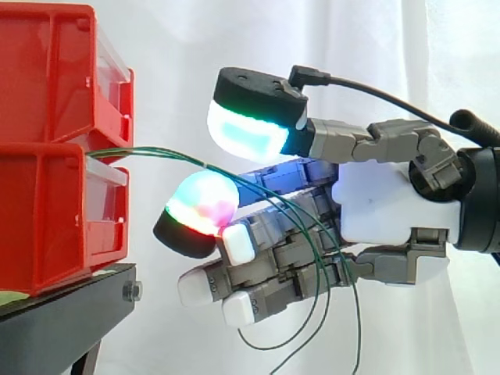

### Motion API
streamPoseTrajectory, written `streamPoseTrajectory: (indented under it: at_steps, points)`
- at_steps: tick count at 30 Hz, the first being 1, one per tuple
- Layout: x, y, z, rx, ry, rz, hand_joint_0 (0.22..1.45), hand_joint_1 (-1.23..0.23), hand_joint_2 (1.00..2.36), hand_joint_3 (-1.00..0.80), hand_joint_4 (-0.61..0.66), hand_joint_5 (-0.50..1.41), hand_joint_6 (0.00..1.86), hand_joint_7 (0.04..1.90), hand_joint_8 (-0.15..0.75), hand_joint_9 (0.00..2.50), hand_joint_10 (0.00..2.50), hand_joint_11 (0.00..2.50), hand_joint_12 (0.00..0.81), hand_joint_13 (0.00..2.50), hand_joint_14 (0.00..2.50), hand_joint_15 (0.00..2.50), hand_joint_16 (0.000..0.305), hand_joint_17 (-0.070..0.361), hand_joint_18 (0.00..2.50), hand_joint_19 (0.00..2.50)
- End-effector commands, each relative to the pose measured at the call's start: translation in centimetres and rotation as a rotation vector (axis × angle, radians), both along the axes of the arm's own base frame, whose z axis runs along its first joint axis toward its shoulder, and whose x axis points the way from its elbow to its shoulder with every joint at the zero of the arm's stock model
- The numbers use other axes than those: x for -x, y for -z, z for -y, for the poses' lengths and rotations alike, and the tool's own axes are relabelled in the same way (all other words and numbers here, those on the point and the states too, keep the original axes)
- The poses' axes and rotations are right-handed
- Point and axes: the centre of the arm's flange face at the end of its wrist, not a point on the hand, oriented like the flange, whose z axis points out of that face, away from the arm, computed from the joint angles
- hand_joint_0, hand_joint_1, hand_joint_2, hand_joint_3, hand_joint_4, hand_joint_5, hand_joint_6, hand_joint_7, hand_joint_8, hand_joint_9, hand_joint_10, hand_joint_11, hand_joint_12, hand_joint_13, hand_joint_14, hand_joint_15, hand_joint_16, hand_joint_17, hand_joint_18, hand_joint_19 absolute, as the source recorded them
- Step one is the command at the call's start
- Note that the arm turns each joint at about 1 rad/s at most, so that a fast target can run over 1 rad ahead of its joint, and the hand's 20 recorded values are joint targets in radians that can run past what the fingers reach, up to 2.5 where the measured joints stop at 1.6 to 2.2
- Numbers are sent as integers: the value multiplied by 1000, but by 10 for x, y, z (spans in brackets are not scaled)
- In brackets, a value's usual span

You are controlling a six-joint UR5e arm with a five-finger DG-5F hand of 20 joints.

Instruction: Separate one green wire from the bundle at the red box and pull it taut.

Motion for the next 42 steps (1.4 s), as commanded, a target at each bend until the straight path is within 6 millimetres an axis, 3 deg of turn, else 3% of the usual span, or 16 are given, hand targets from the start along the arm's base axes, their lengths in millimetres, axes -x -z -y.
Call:
streamPoseTrajectory:
  at_steps: [1, 7, 12, 24, 26, 30, 33, 38, 42]
  points:
    - [0, -4, 2, -3, -1, -17, 568, -492, 1019, -176, 197, -157, 853, 1106, 354, 979, 14, 651, 360, 788, 13, 326, 48, 108, 751, 343]
    - [-3, -15, 5, 0, 3, -29, 573, -615, 1004, 16, 257, -158, 874, 1070, 420, 1008, 11, 676, 430, 852, 9, 307, 63, 142, 893, 274]
    - [-3, -18, 5, 0, 1, -30, 580, -666, 1004, 3, 266, -164, 881, 1034, 416, 1000, 14, 721, 429, 844, 9, 310, 63, 141, 894, 285]
    - [-4, -19, 7, -1, 3, -26, 573, -749, 1016, -248, 234, -177, 874, 1106, 346, 939, 19, 754, 364, 771, 12, 346, 49, 111, 776, 356]
    - [-4, -19, 8, 0, 4, -27, 536, -699, 1008, -383, 244, -175, 876, 1085, 354, 946, 17, 734, 370, 778, 11, 337, 51, 114, 790, 358]
    - [-4, -19, 9, 0, 6, -24, 534, -533, 1003, -460, 238, -164, 870, 1096, 358, 989, 15, 722, 372, 814, 13, 346, 51, 115, 811, 369]
    - [-4, -19, 10, 1, 6, -24, 581, -462, 1010, -381, 228, -159, 866, 1113, 351, 994, 17, 705, 362, 813, 12, 348, 49, 110, 808, 385]
    - [-4, -19, 10, 2, 6, -23, 565, -536, 1019, -179, 232, -159, 866, 1190, 362, 996, 18, 729, 366, 823, 13, 362, 50, 112, 831, 392]
    - [-4, -19, 12, 2, 7, -23, 563, -620, 1017, -84, 241, -160, 883, 1140, 399, 1010, 15, 724, 401, 858, 10, 345, 58, 130, 912, 351]
